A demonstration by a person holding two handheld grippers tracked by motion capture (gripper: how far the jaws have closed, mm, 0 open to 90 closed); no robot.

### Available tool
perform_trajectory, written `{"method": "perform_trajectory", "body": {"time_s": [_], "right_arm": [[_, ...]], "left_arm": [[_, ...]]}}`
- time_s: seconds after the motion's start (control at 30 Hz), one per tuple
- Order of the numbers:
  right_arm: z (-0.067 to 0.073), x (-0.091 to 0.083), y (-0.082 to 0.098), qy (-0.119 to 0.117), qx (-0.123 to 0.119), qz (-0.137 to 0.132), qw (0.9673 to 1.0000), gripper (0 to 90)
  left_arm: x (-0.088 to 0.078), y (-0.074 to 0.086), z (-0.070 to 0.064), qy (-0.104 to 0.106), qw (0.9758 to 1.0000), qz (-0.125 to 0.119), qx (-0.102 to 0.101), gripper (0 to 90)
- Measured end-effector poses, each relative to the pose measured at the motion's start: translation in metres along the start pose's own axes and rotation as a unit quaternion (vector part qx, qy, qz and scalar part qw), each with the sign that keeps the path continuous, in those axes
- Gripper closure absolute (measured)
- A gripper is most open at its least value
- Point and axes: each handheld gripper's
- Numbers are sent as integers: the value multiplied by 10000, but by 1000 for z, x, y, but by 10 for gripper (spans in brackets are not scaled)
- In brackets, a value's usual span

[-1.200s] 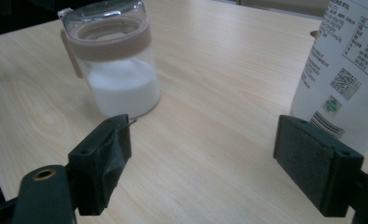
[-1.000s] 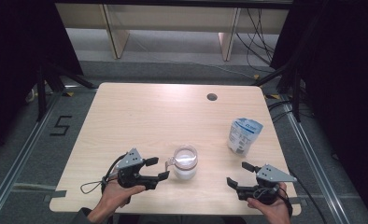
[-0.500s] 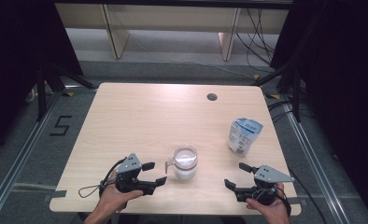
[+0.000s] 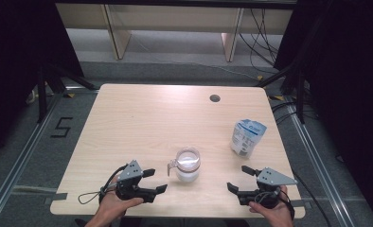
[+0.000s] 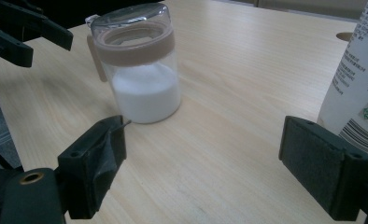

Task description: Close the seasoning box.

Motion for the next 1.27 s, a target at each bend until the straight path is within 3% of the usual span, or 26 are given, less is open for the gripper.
{"method": "perform_trajectory", "body": {"time_s": [0.07, 0.1, 0.13, 0.27, 0.3, 0.33, 0.47, 0.53, 0.57, 0.63, 0.67, 0.7, 0.73, 0.77, 0.8, 0.83, 0.9, 0.93, 0.97, 1.0, 1.23, 1.27], "right_arm": [[-1, 1, 0, -24, -73, -1, 10000, 158], [-2, 2, 1, -24, -180, -57, 9998, 158], [-1, 1, 1, -7, -163, -27, 9999, 158], [0, 0, 3, -40, -123, 56, 9999, 158], [2, -1, 3, -53, 35, 125, 9999, 158], [1, -2, 4, -35, -51, 150, 9999, 158], [2, -4, 8, -31, 96, 315, 9995, 158], [0, -5, 10, -46, 58, 352, 9994, 158], [2, -6, 11, -75, 182, 364, 9991, 158], [0, -6, 13, -65, 33, 366, 9993, 158], [4, -9, 14, -62, 252, 459, 9986, 158], [5, -11, 14, -76, 323, 553, 9979, 158], [1, -10, 15, -32, 5, 436, 9990, 158], [4, -10, 16, -74, 140, 447, 9989, 159], [3, -11, 16, -44, 45, 459, 9989, 159], [6, -12, 16, -79, 157, 516, 9985, 159], [5, -11, 18, -121, 61, 458, 9989, 158], [7, -12, 18, -42, 127, 479, 9988, 159], [8, -13, 18, -57, 160, 567, 9982, 159], [6, -12, 18, -42, -40, 486, 9988, 159], [10, -12, 18, -122, 177, 629, 9978, 159], [9, -11, 18, -116, 91, 603, 9981, 159]], "left_arm": [[0, 2, 0, 27, 10000, 13, 16, 247], [0, 4, -1, -10, 9999, 33, -97, 246], [1, 5, 0, 44, 10000, 31, -13, 246], [0, 7, 0, 10, 9999, 108, 14, 247], [0, 8, 0, -8, 9999, 141, 59, 247], [0, 9, -1, -80, 9998, 174, -56, 246], [0, 12, -1, -46, 9999, 133, -73, 244], [0, 12, -1, -39, 9999, 116, -55, 244], [0, 13, -1, -45, 9999, 114, -33, 243], [-1, 14, -1, -87, 9997, 228, 47, 239], [0, 15, -1, -78, 9997, 219, 58, 238], [0, 16, -1, -96, 9996, 252, 100, 237], [0, 16, -2, -112, 9996, 246, 95, 236], [1, 16, -1, -93, 9994, 289, 187, 235], [0, 15, -1, -76, 9992, 324, 209, 234], [1, 16, -1, -108, 9994, 246, 222, 234], [1, 15, -1, -113, 9993, 284, 194, 234], [2, 16, -1, -122, 9996, 232, 128, 234], [1, 16, 0, -150, 9993, 263, 200, 234], [1, 16, 0, -148, 9994, 257, 190, 234], [1, 14, 0, -142, 9992, 327, 198, 233], [1, 15, 0, -182, 9992, 302, 193, 233]]}}
Point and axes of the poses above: each handheld gripper's, and its own axes: x roughly forward along the jaws, y roughly out of its underside, z roughly to its left, and after that the axes turned 11 degrees about -x, right-handed
